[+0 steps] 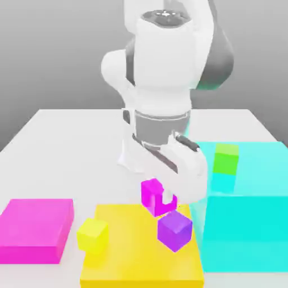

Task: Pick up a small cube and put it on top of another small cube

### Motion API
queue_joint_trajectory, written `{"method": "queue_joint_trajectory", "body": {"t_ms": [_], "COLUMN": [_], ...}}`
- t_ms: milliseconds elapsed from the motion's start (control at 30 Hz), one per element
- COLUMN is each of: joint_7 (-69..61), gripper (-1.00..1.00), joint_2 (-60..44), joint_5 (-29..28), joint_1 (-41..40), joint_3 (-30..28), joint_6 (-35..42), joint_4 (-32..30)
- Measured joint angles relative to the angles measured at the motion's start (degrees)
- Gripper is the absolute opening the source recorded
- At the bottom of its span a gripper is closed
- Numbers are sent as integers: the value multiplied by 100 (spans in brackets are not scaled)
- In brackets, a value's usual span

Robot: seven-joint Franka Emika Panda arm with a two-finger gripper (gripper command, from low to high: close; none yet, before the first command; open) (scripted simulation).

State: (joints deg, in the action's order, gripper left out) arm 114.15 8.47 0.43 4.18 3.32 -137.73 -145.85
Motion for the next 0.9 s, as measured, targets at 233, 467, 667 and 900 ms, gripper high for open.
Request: {"method": "queue_joint_trajectory", "body": {"t_ms": [233,467,667,900], "joint_7": [233,343,390,384], "gripper": [-100,-100,-100,-100], "joint_2": [-93,-267,-424,-600], "joint_5": [-167,-317,-382,-376], "joint_1": [-6,-37,-51,-50], "joint_3": [76,96,99,93], "joint_6": [-171,-357,-519,-710], "joint_4": [-90,-127,-158,-196]}}
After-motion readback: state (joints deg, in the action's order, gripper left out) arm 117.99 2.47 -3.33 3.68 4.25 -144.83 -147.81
